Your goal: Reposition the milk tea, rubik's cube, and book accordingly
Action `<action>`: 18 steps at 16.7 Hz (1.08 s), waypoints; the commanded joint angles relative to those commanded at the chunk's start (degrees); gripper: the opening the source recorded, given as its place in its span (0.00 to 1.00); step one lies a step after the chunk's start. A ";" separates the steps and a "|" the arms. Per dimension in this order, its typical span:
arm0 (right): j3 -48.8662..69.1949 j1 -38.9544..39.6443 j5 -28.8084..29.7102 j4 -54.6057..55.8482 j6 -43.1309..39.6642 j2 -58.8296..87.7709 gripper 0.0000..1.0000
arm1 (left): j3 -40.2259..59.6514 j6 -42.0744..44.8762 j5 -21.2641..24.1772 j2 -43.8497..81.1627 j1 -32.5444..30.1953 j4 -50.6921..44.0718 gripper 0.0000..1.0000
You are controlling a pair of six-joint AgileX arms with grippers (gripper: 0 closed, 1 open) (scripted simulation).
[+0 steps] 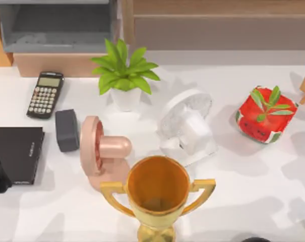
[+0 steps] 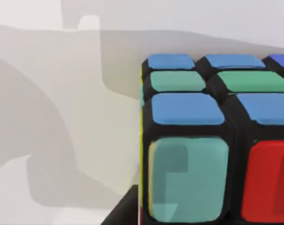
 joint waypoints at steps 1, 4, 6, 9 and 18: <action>0.51 0.03 0.02 -0.74 -0.05 -0.26 0.00 | 0.00 0.00 0.00 0.00 0.00 0.00 1.00; 3.10 -0.04 0.01 -4.73 -0.10 -1.55 0.00 | 0.00 0.00 0.00 0.00 0.00 0.00 1.00; 4.71 -0.10 0.01 -7.13 -0.11 -2.36 0.00 | 0.00 0.00 0.00 0.00 0.00 0.00 1.00; 5.22 -0.12 0.00 -7.88 -0.12 -2.63 0.00 | 0.00 0.00 0.00 0.00 0.00 0.00 1.00; 14.90 1.83 6.09 4.93 3.95 2.05 0.00 | 0.00 0.00 0.00 0.00 0.00 0.00 1.00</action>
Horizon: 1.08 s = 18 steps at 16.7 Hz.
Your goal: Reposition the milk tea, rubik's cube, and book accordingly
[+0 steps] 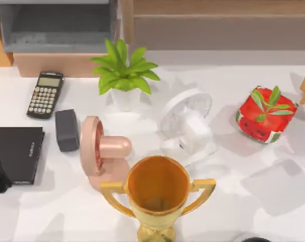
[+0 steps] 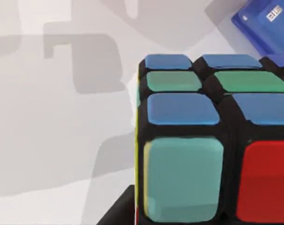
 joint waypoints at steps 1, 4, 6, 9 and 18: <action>2.62 0.83 1.46 4.09 1.19 1.26 0.00 | 0.00 0.00 0.00 0.00 0.00 0.00 1.00; 11.26 4.47 5.90 19.72 5.27 5.17 0.00 | 0.00 0.00 0.00 0.00 0.00 0.00 1.00; 17.07 7.41 8.75 30.95 8.16 7.29 0.00 | 0.00 0.00 0.00 0.00 0.00 0.00 1.00; 24.59 11.33 12.62 43.88 12.12 10.30 0.00 | 0.00 0.00 0.00 0.00 0.00 0.00 1.00; 31.47 13.93 16.44 53.65 16.02 13.29 0.00 | 0.00 0.00 0.00 0.00 0.00 0.00 1.00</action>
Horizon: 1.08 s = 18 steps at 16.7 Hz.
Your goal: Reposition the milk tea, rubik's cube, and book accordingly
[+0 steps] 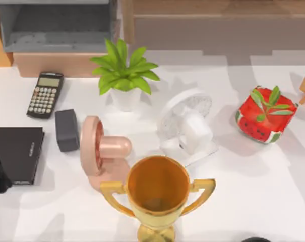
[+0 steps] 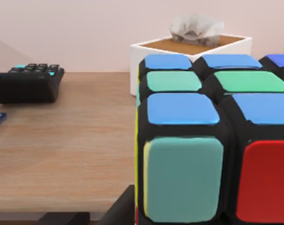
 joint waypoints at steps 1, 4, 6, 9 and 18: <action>0.14 -0.05 -0.06 0.02 -0.03 0.05 0.00 | 0.00 0.00 0.00 0.00 0.00 0.00 1.00; 4.00 -1.28 -1.11 0.14 -0.49 2.21 0.00 | 0.00 0.00 0.00 0.00 0.00 0.00 1.00; 8.77 -2.39 -2.03 0.11 -0.75 5.53 0.00 | 0.00 0.00 0.00 0.00 0.00 0.00 1.00; 16.92 -3.76 -3.48 -0.55 -0.76 12.16 0.00 | 0.00 0.00 0.00 0.00 0.00 0.00 1.00; 26.01 -4.79 -4.56 -4.00 -0.13 22.00 0.00 | 0.00 0.00 0.00 0.00 0.00 0.00 1.00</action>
